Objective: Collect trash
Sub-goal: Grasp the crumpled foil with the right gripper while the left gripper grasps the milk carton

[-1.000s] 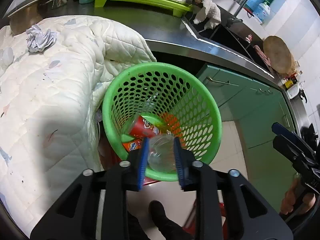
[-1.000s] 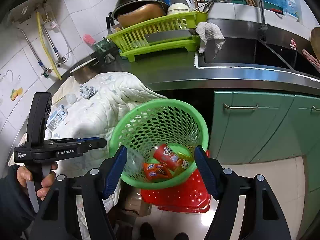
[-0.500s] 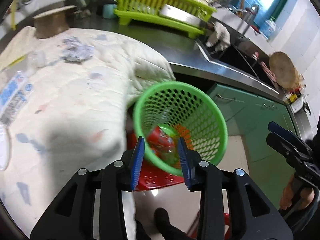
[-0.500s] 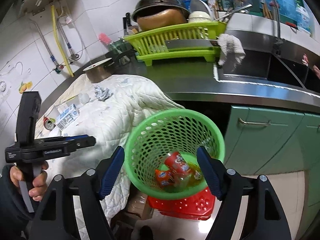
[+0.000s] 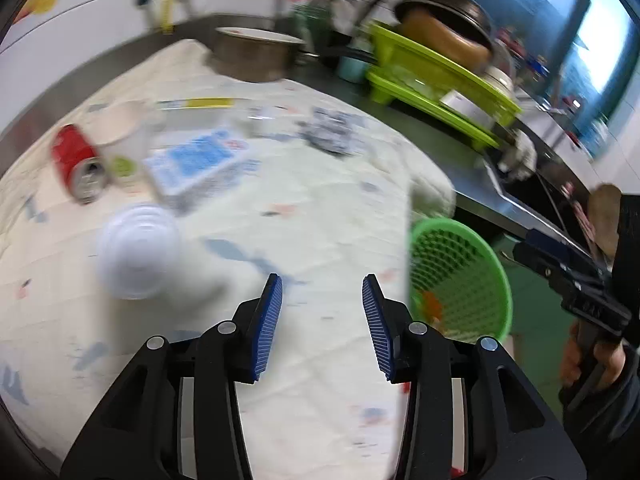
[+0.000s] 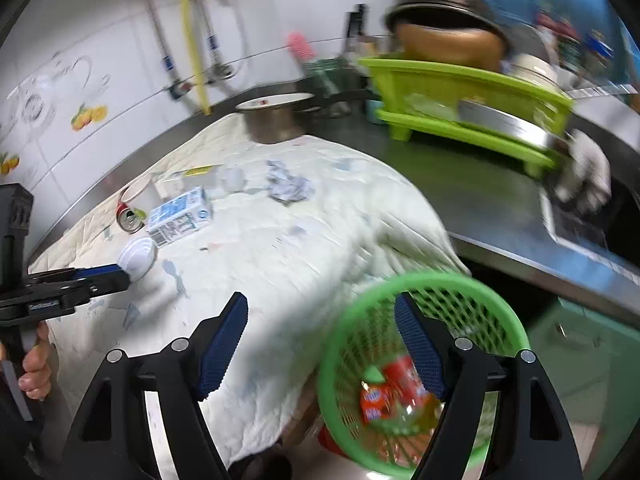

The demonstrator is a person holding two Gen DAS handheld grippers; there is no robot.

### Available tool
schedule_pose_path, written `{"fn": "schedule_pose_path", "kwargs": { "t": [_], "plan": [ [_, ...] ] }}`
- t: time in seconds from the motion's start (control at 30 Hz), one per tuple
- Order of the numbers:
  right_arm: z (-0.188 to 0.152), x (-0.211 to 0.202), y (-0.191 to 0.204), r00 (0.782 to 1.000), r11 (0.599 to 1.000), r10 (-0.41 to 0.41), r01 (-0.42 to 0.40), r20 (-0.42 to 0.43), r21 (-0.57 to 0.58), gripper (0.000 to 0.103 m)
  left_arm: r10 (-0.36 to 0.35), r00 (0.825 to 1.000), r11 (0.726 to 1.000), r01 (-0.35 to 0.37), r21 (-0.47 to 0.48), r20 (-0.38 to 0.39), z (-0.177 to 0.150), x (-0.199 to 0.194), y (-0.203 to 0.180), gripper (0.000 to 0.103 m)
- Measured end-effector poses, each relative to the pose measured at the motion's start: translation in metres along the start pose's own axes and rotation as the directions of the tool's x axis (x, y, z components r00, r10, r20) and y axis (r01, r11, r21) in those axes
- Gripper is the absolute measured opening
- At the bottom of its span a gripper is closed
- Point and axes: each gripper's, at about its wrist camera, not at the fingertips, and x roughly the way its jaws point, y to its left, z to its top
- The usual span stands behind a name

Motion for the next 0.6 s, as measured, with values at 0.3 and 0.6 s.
{"fn": "schedule_pose_path", "kwargs": {
  "t": [0.3, 0.6],
  "plan": [
    [0.065, 0.076, 0.037, 0.999, 0.992, 0.031, -0.033, -0.026, -0.119, 0.073, 0.084, 0.996, 0.995, -0.083, -0.055, 0.026, 0.013, -0.005, 0.061, 0.048],
    [0.107, 0.150, 0.062, 0.998, 0.971, 0.019, -0.034, -0.066, -0.235, 0.072, 0.105, 0.994, 0.994, -0.105, 0.009, 0.027, 0.038, 0.014, 0.071, 0.054]
  ]
}}
